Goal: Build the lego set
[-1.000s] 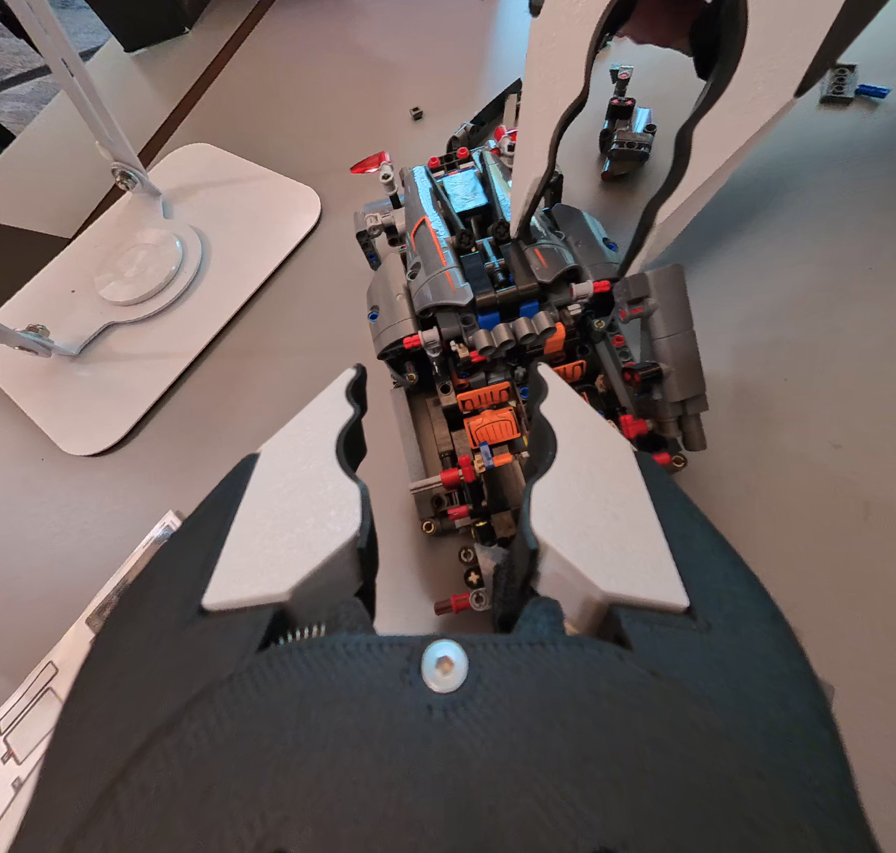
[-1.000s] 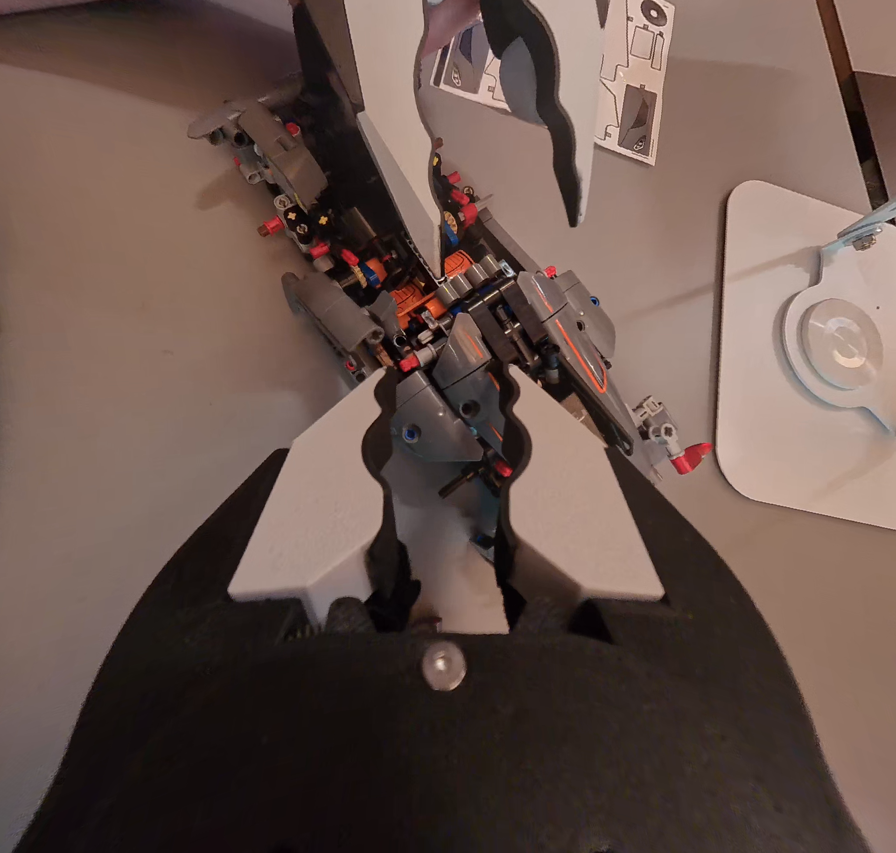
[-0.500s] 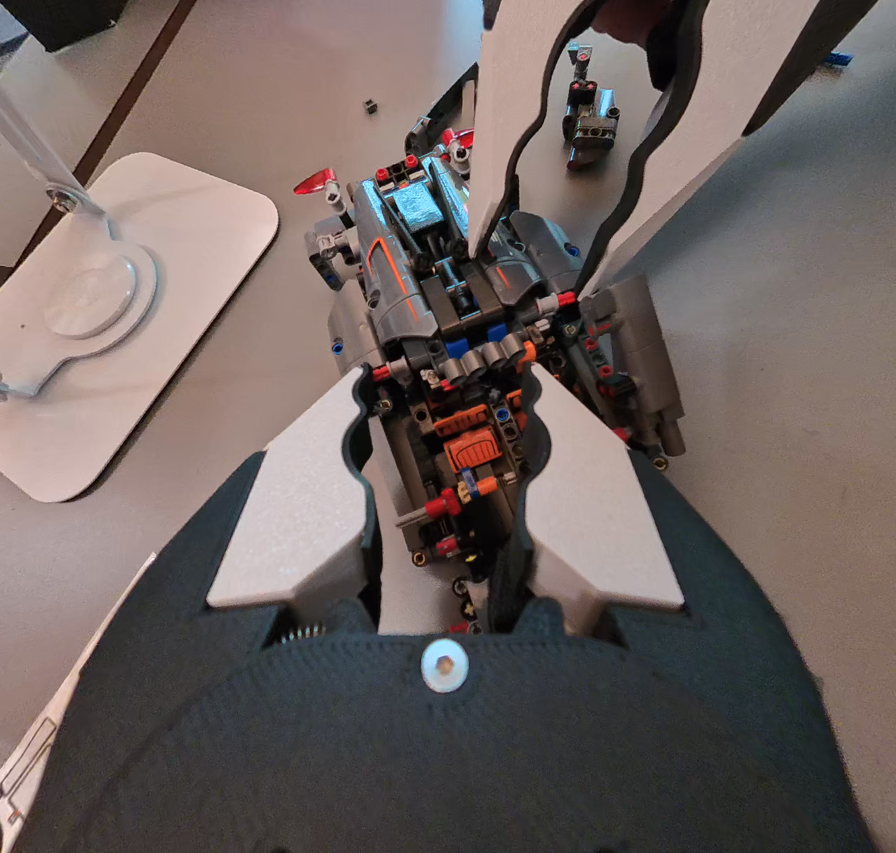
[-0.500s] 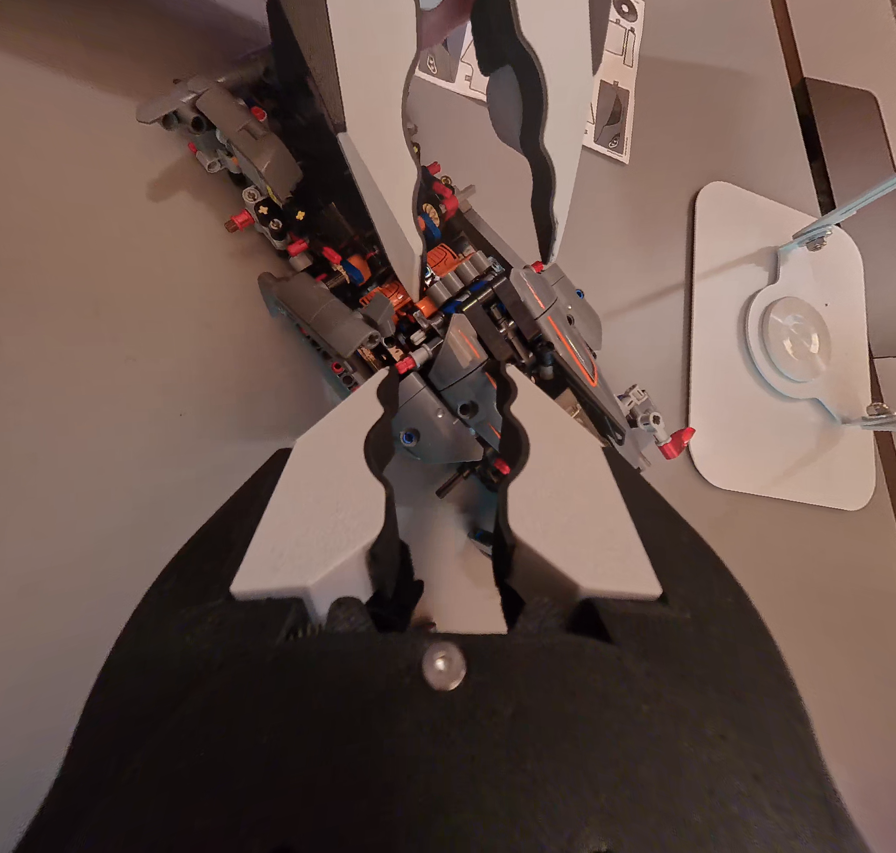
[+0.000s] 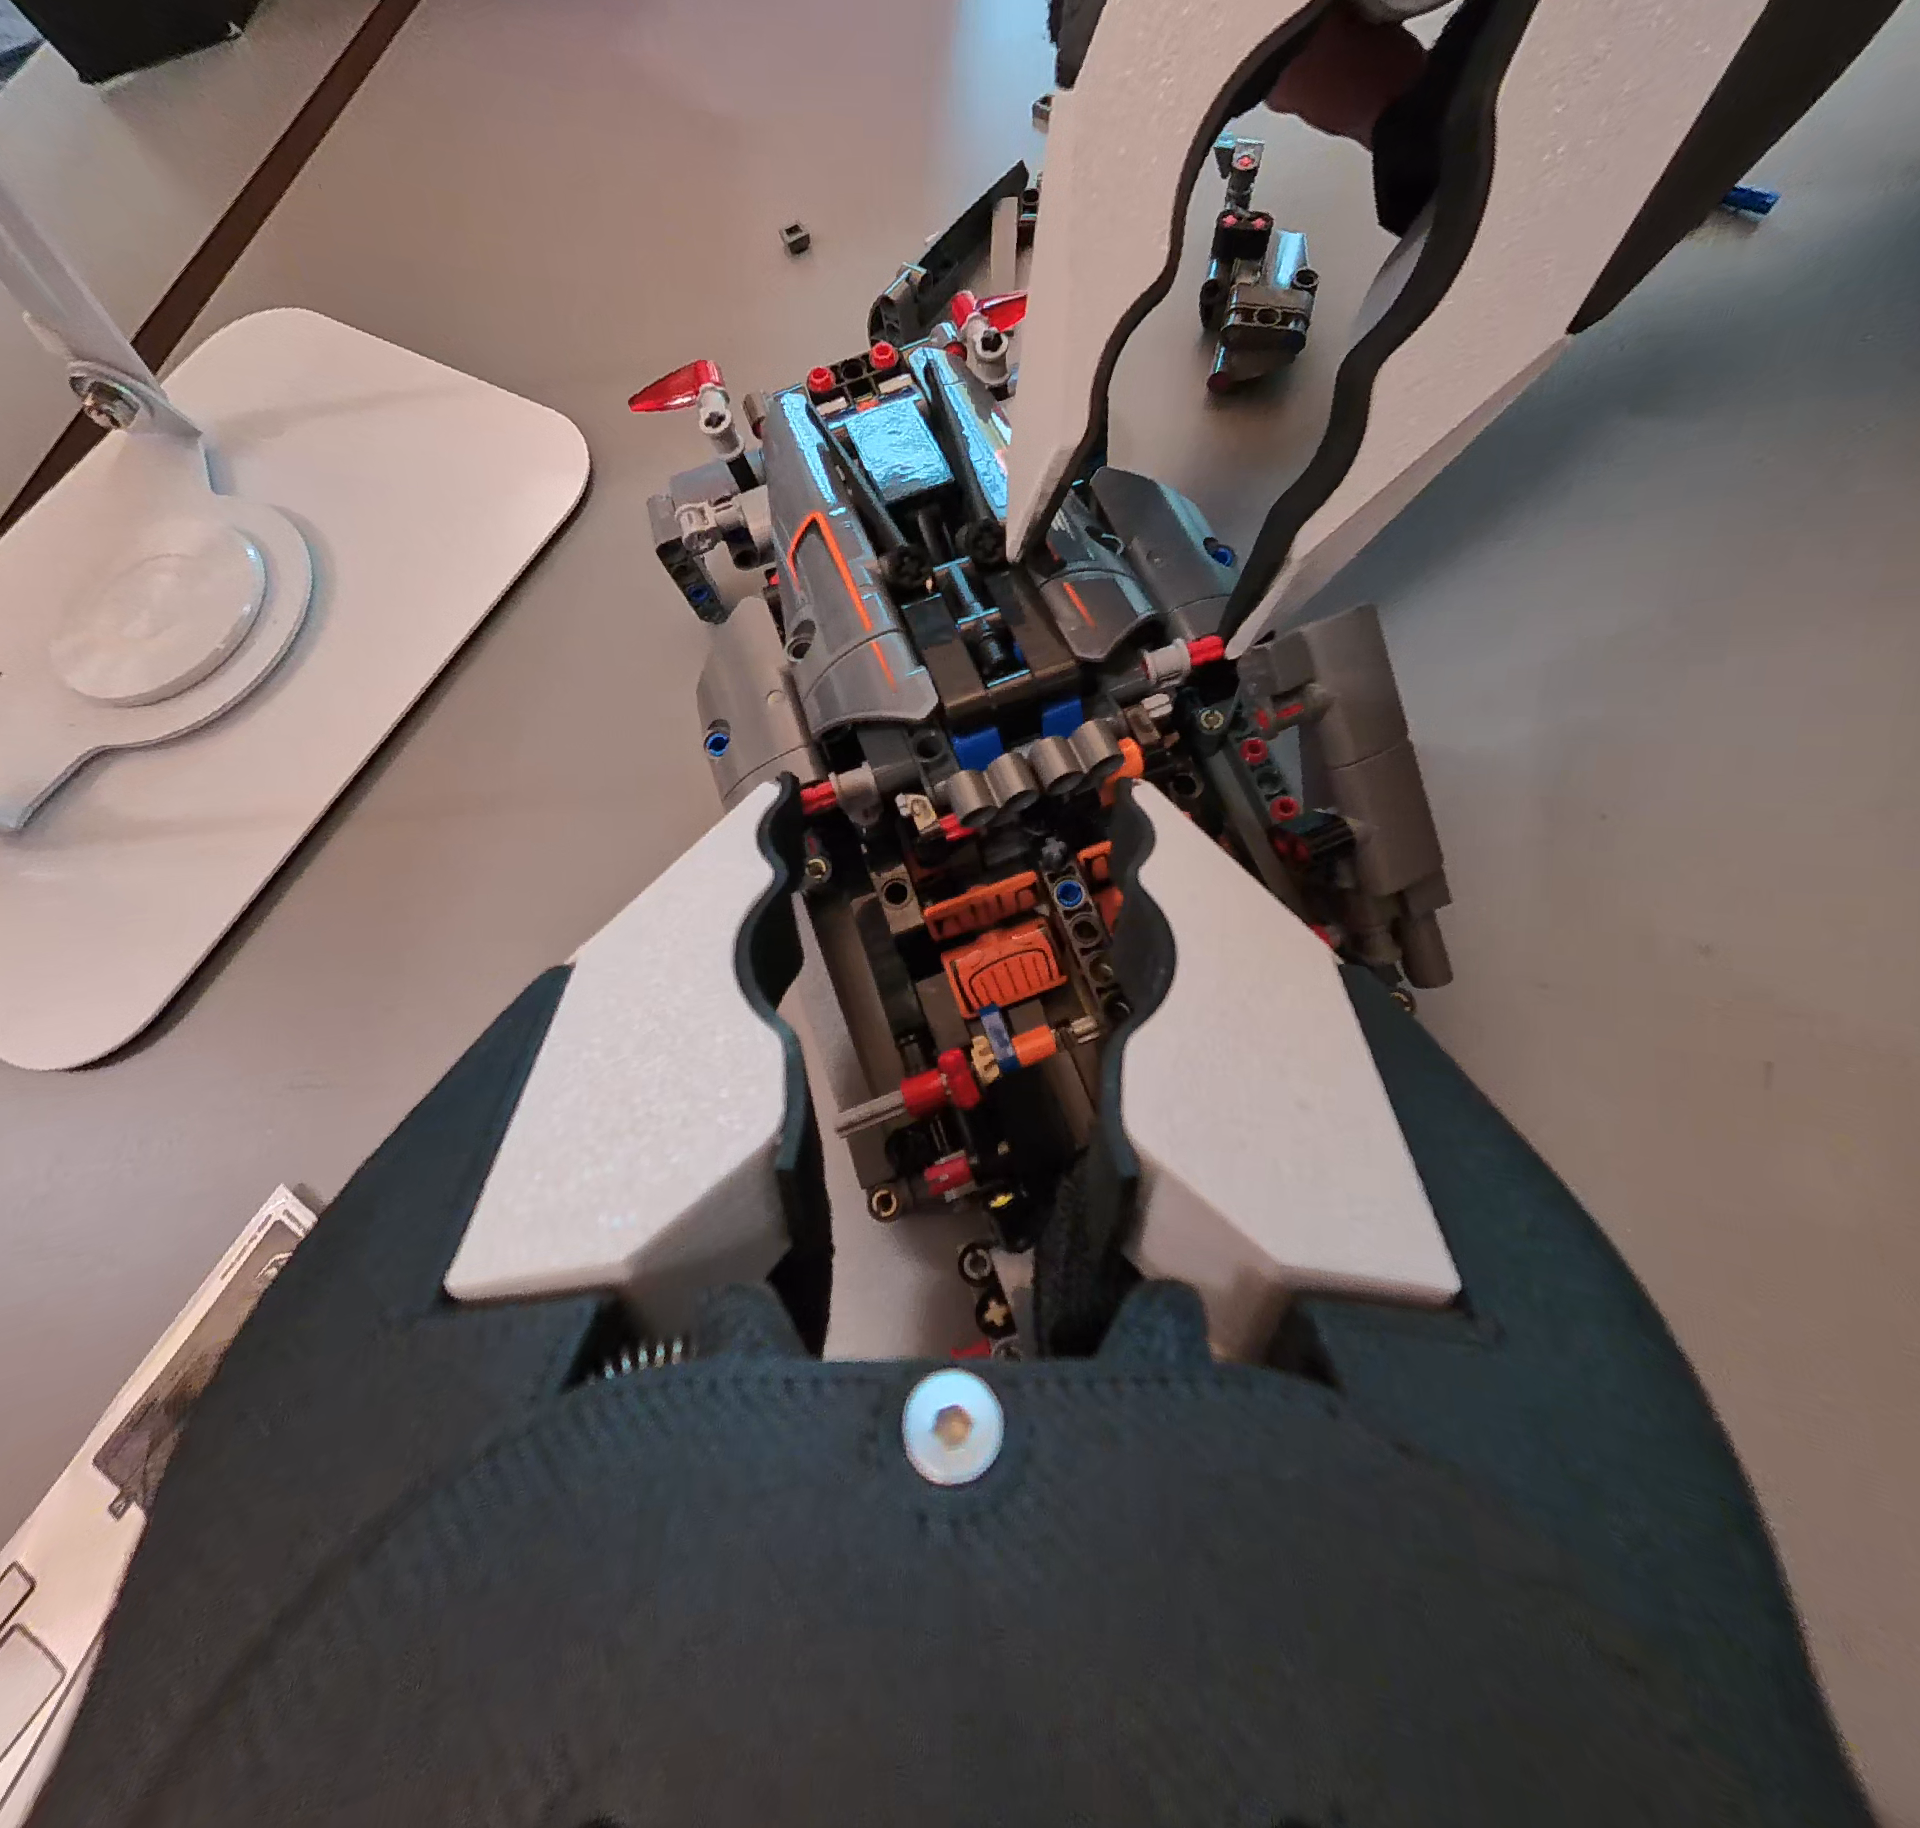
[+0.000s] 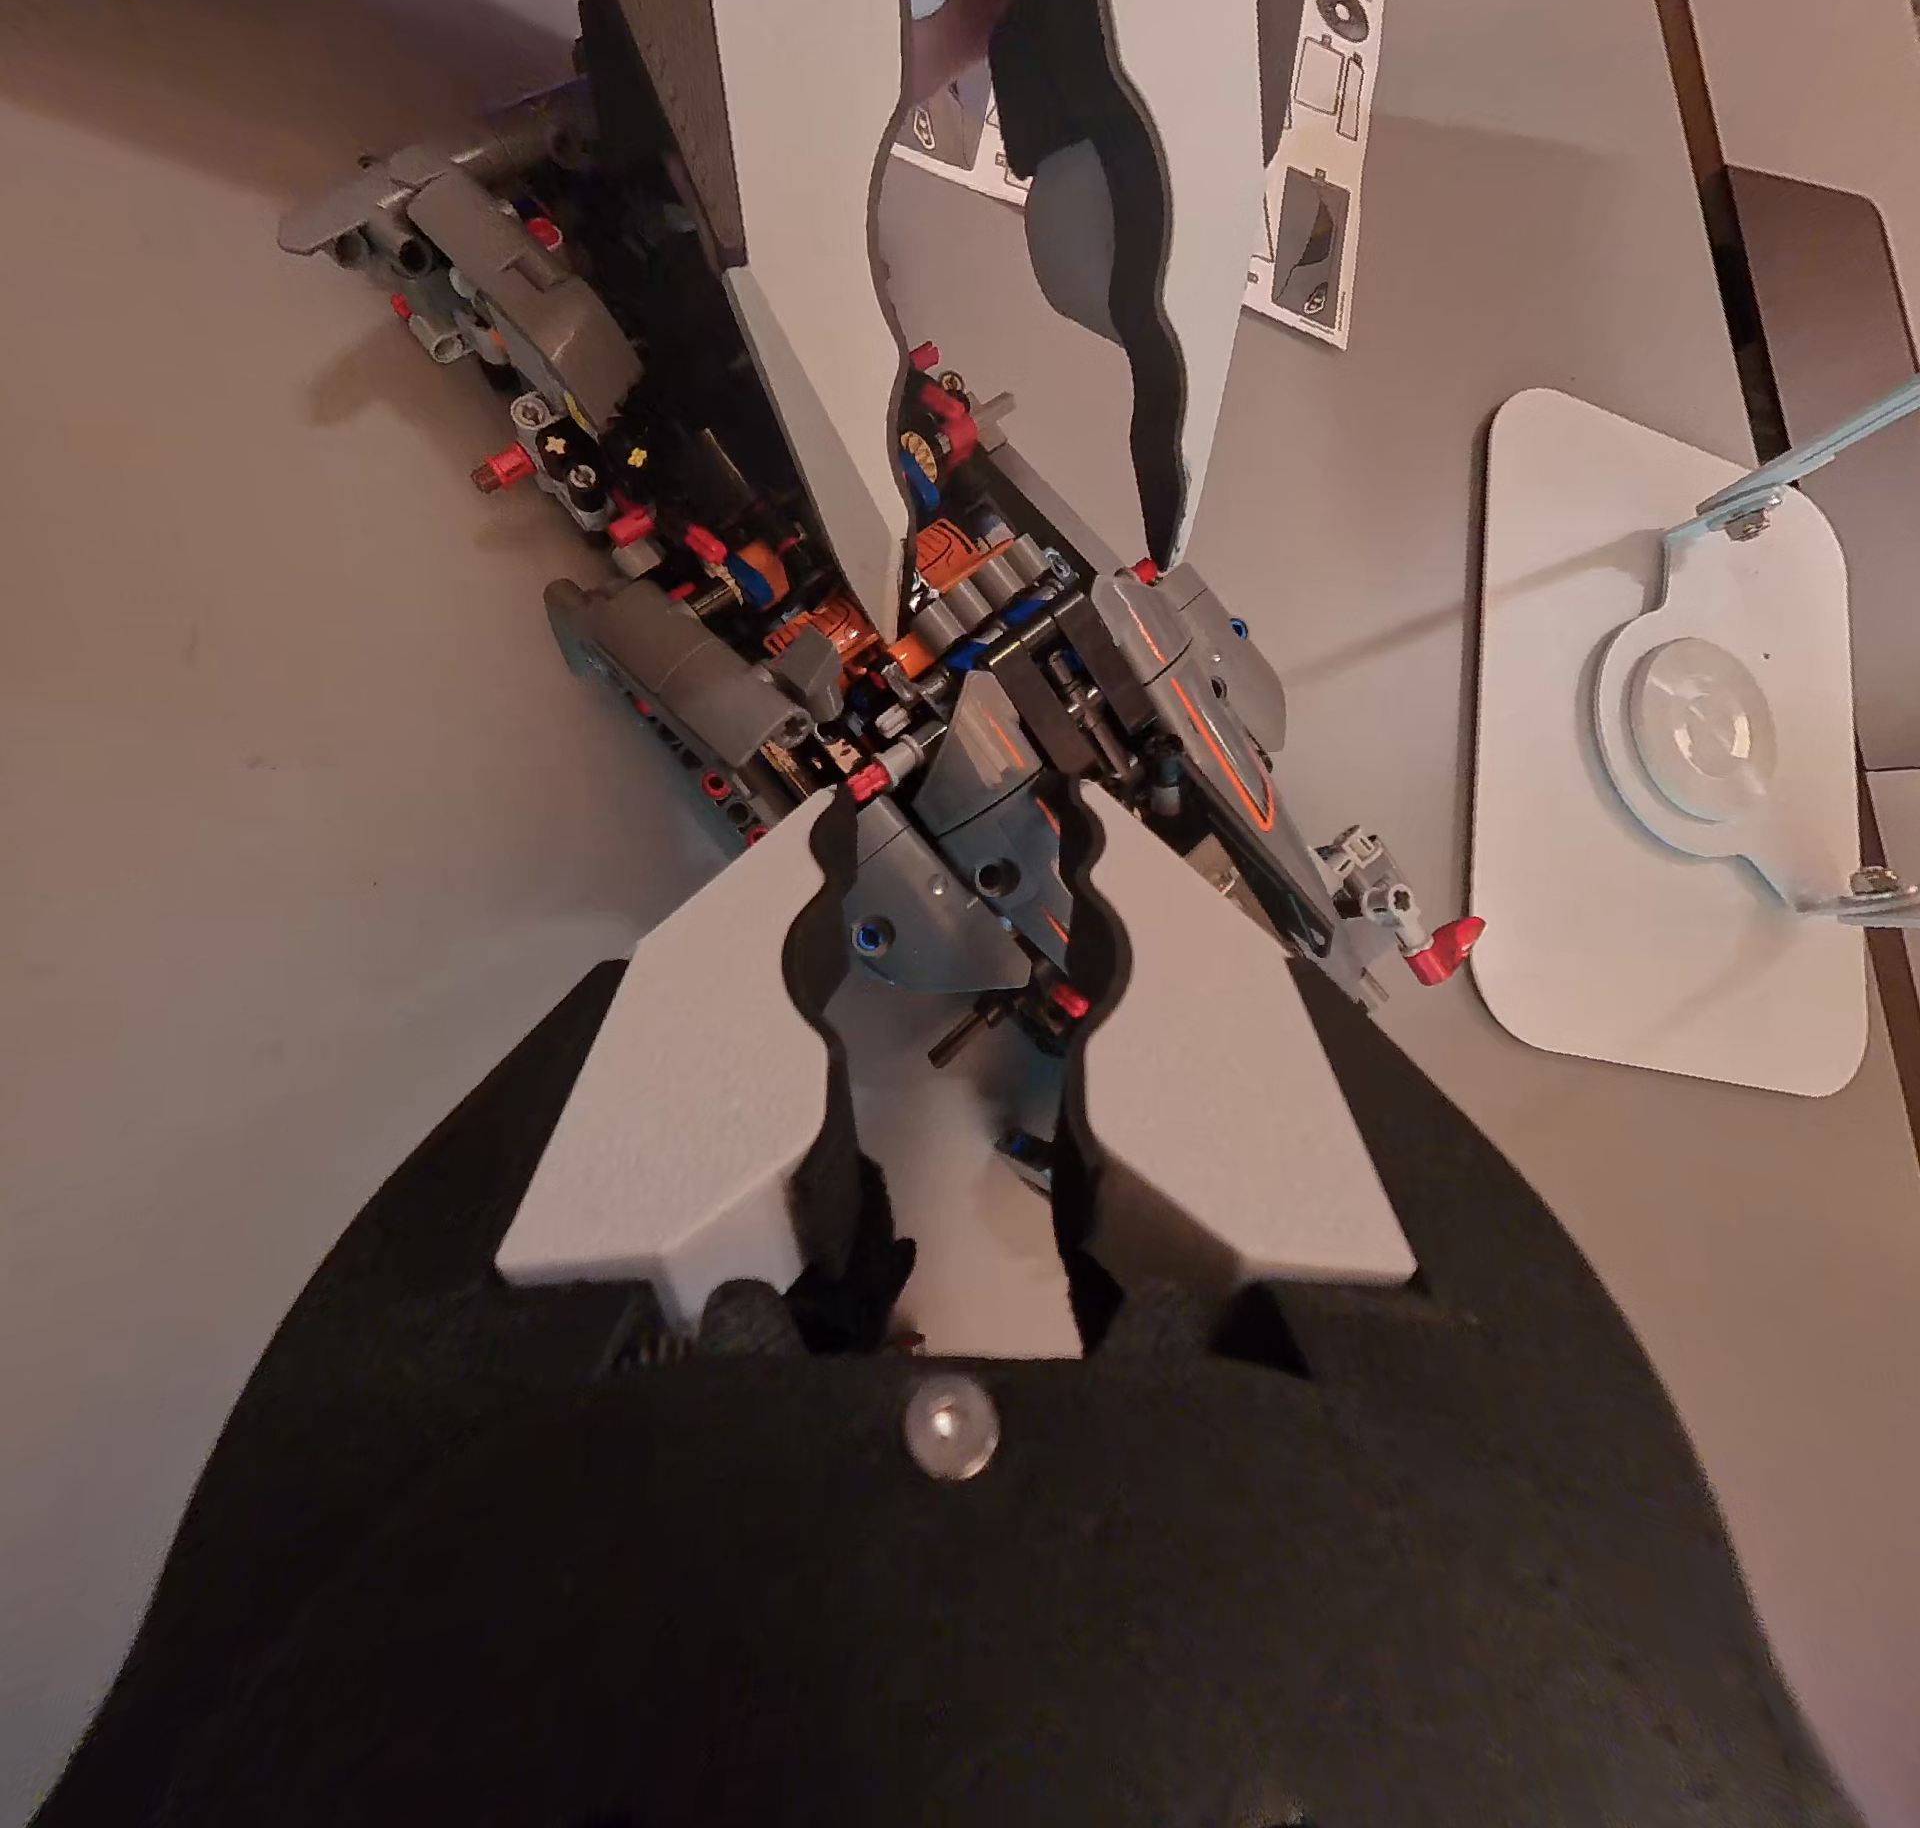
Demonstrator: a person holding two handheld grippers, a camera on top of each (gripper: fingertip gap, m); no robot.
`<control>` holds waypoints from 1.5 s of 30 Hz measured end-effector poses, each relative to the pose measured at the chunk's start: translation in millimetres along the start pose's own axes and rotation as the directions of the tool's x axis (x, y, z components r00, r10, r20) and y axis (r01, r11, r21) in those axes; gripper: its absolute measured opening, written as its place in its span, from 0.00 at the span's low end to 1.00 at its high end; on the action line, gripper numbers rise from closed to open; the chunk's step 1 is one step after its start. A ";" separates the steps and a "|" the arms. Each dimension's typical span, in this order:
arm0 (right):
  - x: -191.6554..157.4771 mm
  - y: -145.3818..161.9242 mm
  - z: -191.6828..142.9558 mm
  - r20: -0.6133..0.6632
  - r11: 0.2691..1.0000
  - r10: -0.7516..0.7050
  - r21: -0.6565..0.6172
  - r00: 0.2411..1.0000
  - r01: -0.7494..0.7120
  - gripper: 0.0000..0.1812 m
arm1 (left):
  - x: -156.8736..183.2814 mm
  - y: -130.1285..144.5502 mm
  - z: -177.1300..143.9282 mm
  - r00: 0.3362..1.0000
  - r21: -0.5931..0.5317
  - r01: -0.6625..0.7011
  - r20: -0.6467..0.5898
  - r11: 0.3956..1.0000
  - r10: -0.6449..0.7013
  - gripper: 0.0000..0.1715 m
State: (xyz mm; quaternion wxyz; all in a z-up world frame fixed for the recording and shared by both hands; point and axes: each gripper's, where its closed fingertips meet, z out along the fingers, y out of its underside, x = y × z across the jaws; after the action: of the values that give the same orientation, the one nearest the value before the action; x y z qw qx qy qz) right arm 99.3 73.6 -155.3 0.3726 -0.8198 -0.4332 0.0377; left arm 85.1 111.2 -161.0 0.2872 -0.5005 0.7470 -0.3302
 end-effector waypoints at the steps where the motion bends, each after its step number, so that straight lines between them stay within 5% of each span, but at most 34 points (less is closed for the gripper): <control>1: 0.1 0.1 0.1 0.001 1.000 -0.004 -0.003 1.000 0.004 0.21 | -0.1 0.0 0.0 1.000 0.001 0.002 0.000 1.000 -0.002 0.33; 45: 1.6 -1.4 0.6 0.033 1.000 0.003 -0.014 0.999 -0.003 0.21 | -1.0 3.4 -1.2 1.000 -0.021 0.013 0.001 1.000 -0.013 0.32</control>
State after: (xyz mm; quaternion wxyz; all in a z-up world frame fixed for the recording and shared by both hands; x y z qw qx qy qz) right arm 99.1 75.6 -154.4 0.3597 -0.8222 -0.4384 0.0488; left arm 82.6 113.4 -162.8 0.2800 -0.5087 0.7469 -0.3240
